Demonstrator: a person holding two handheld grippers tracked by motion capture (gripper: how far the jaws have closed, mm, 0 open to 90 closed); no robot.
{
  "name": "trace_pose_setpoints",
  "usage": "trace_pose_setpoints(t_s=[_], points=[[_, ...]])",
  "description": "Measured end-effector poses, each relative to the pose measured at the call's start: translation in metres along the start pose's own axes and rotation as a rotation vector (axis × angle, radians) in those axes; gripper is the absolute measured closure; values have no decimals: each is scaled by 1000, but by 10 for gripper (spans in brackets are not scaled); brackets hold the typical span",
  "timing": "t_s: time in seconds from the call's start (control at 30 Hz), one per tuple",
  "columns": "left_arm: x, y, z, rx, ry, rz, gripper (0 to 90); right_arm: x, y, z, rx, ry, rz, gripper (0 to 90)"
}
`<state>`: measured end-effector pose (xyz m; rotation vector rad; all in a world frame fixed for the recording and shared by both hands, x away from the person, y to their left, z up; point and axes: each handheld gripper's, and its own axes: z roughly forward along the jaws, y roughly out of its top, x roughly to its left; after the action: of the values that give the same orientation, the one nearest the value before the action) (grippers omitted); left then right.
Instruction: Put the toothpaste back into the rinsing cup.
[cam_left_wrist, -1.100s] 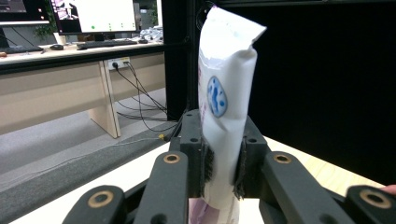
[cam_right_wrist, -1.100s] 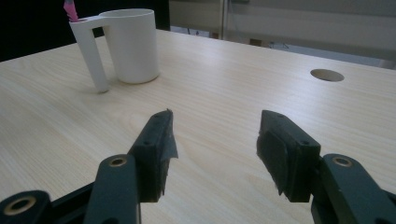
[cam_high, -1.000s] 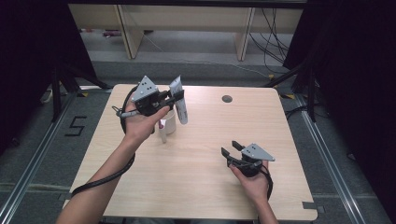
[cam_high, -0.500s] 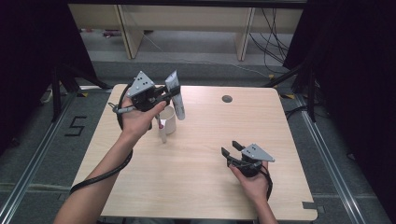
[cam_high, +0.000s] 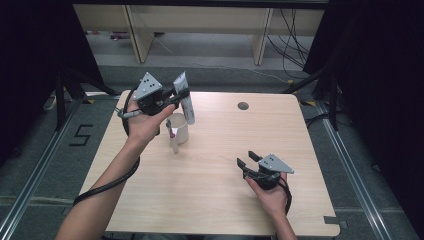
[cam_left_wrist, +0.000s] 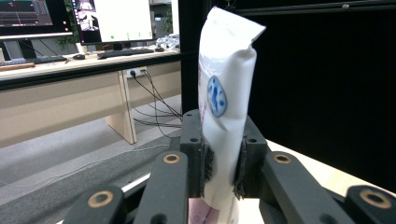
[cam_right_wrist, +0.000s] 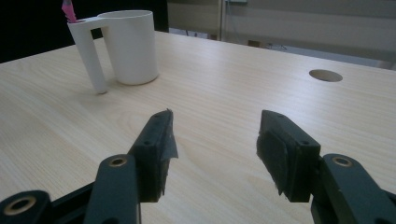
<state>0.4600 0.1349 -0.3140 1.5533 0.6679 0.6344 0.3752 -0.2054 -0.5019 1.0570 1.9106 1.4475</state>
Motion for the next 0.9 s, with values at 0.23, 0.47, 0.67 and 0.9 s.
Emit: trace_pose_setpoints(t_s=[0.23, 0.47, 0.67, 0.9], points=[[4, 1, 0, -1, 13, 11, 766, -1, 0, -1, 10, -8, -10, 460], [8, 0, 0, 3, 28, 18, 766, 0, 0, 0, 10, -16, -2, 460], [12, -2, 0, 4, 38, 22, 766, -1, -1, 1, 17, -2, -16, 461], [16, -4, 2, 10, 45, 24, 766, -1, -1, 1, 18, -5, -13, 461]])
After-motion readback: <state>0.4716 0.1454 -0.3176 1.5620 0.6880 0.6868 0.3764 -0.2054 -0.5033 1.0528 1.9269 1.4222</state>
